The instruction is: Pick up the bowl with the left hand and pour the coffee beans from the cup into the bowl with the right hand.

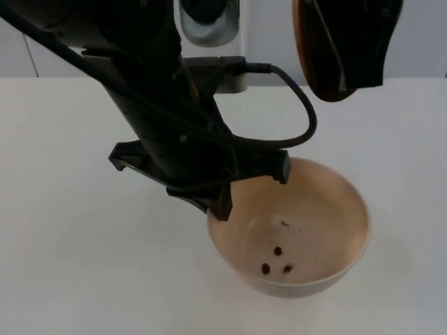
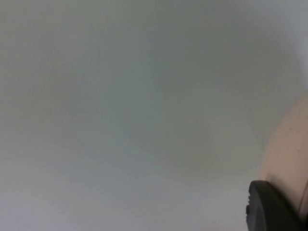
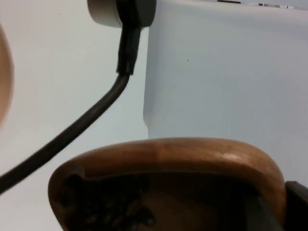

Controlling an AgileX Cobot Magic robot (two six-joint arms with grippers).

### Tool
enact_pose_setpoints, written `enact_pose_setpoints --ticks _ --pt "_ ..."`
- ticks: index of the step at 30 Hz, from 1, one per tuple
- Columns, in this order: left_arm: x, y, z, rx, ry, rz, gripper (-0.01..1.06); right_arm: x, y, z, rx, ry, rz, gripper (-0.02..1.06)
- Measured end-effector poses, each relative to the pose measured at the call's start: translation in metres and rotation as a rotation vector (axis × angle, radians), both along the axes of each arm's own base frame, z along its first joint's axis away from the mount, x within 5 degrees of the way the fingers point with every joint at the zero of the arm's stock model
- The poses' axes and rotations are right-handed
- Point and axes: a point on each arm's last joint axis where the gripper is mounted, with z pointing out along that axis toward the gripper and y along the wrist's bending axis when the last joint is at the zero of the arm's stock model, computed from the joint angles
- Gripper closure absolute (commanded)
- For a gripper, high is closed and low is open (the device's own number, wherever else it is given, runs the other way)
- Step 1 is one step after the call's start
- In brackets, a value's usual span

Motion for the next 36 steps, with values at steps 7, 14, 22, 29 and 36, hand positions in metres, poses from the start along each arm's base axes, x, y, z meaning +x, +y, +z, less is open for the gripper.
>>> enact_pose_setpoints --ticks 7,14,22,29,36 --pt "0.0 0.0 0.0 -0.001 -0.003 0.005 1.05 0.001 -0.003 -0.005 -0.021 -0.042 -0.001 1.04" --pt "0.001 0.0 0.0 -0.005 -0.013 0.007 1.05 0.001 -0.007 -0.016 0.012 -0.084 -0.039 1.04" --pt "0.001 0.0 0.0 -0.005 -0.013 0.007 1.05 0.004 -0.007 -0.01 0.013 -0.155 -0.028 1.04" --pt "0.001 0.0 0.0 -0.005 -0.013 0.007 1.05 0.0 -0.003 -0.008 0.007 -0.179 -0.003 1.04" --pt "0.001 0.0 0.0 -0.006 -0.013 0.009 1.05 -0.011 0.005 -0.007 0.008 -0.194 0.042 1.04"
